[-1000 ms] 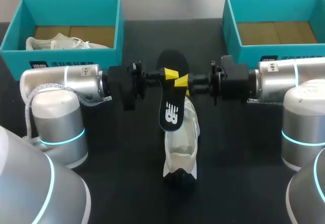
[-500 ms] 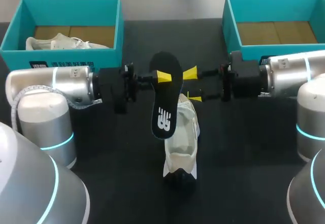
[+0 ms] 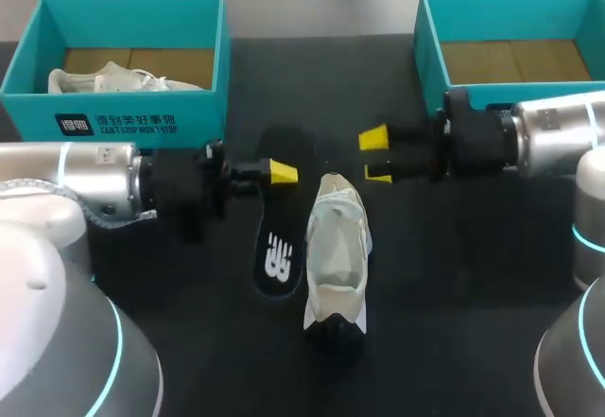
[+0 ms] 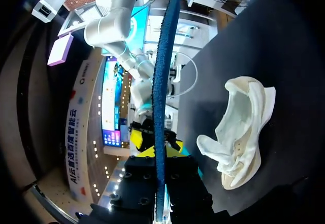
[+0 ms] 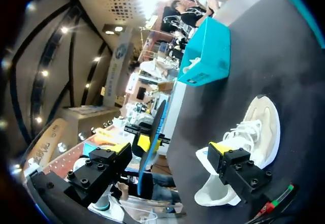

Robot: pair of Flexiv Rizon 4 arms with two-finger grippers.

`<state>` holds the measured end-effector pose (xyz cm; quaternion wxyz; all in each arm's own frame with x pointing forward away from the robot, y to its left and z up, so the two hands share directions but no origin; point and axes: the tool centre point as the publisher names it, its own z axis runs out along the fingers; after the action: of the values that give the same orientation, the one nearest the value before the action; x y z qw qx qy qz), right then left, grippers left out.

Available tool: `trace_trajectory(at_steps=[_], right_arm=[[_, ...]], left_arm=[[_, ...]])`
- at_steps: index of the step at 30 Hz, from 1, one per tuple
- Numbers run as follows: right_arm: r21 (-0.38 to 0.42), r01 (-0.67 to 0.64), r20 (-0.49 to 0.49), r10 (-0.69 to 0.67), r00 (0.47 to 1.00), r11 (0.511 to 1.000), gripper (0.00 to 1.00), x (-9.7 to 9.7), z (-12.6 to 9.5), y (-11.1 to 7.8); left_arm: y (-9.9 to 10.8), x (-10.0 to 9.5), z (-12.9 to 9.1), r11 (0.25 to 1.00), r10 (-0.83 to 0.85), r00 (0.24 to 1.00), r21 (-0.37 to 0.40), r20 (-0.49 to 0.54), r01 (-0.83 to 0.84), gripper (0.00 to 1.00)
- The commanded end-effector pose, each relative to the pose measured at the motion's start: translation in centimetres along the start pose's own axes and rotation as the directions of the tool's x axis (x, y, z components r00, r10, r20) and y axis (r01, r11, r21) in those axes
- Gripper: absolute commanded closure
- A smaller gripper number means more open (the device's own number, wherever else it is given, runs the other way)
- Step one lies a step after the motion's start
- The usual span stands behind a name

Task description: Take the shoe out of the shoebox, open the shoe tongue, remove and reinsert the insole, then place the shoe into the shoebox

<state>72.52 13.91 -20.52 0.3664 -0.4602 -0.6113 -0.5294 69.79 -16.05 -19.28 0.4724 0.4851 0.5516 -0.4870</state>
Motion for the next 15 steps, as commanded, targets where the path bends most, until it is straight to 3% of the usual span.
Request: trace_trajectory(at_steps=[1,2,15], right_arm=[[0.127,0.204,0.094,-0.216,0.972,0.971,0.00,-0.51,-2.20,-1.26],[0.164,0.186,0.142,-0.210,0.967,0.969,0.00,-0.68,-2.07,-1.54],[0.164,0.186,0.142,-0.210,0.967,0.969,0.00,-0.68,-2.07,-1.54]], left_arm=[[-1.79,-0.58,-1.71,1.000,-0.023,1.000,0.010,0.011,0.022,1.00],[-2.14,-0.63,-1.83,0.999,-0.039,0.999,0.025,0.022,0.038,1.00],[-2.63,-0.53,-2.68,0.999,-0.024,1.000,0.023,0.004,0.024,1.00]])
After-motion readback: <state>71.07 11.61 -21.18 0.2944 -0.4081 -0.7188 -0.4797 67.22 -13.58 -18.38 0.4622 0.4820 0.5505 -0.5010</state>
